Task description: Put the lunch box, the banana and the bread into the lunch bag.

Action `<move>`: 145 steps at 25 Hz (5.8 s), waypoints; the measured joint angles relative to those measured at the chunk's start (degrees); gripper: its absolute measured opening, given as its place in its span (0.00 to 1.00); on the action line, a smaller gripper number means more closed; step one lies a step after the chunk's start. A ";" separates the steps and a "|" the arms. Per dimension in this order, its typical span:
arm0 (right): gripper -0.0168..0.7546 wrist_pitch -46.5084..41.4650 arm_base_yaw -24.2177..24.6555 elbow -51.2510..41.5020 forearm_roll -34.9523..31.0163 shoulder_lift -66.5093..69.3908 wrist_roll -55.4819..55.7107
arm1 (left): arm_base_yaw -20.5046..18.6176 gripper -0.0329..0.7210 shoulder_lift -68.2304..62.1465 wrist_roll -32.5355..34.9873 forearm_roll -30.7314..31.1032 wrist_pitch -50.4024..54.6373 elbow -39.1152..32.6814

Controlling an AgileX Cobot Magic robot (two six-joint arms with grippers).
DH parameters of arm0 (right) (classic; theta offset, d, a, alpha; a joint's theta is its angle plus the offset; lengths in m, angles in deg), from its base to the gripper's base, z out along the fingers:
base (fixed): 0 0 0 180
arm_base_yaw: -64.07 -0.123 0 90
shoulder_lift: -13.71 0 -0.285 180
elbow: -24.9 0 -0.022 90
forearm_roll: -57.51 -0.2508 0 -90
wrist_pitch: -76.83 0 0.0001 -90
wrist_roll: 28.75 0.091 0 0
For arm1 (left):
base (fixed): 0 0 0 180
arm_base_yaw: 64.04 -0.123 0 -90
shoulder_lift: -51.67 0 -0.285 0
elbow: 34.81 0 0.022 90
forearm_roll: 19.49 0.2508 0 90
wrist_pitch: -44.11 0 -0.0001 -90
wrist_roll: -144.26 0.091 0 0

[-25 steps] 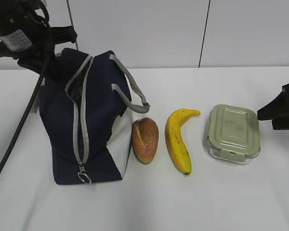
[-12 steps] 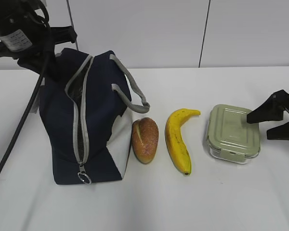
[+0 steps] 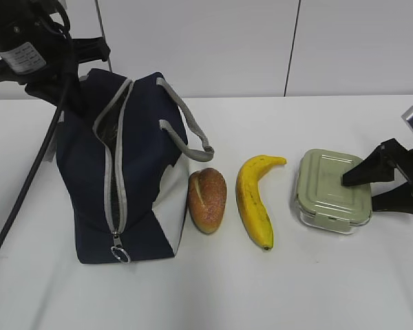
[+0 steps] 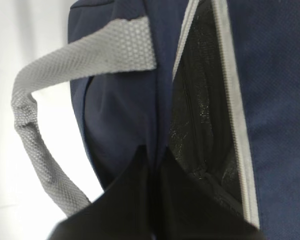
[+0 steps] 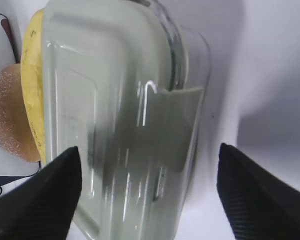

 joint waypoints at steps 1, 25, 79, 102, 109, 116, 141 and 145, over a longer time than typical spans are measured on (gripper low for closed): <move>0.85 -0.25 0.00 0.30 -0.25 0.58 0.00 | 0.00 0.04 0.00 0.00 0.00 0.00 0.00; 0.72 -1.69 0.00 1.81 -1.69 0.96 -0.71 | 0.00 0.04 0.00 0.00 0.04 -0.73 0.00; 0.55 -7.10 -2.07 7.11 -19.27 1.23 -0.33 | 0.00 0.04 0.00 0.00 0.22 -1.06 0.00; 0.55 -7.60 -27.31 31.96 -4.08 -6.04 29.57 | 0.00 0.04 0.00 1.13 -3.92 -1.37 0.00; 0.55 -4.33 -31.28 32.01 -3.74 -6.04 31.92 | 0.00 0.04 0.00 1.13 -4.08 -1.58 0.00; 0.55 -3.23 -34.54 32.09 -3.74 -4.50 33.29 | 0.00 0.04 0.00 1.17 -4.16 -1.78 0.00; 0.54 0.49 -39.00 32.27 5.77 2.32 39.32 | 0.00 0.04 0.00 1.28 -4.28 -2.20 0.00; 0.54 1.23 -40.71 33.16 5.77 4.10 39.68 | 0.00 0.04 0.00 1.28 -4.28 -2.28 0.00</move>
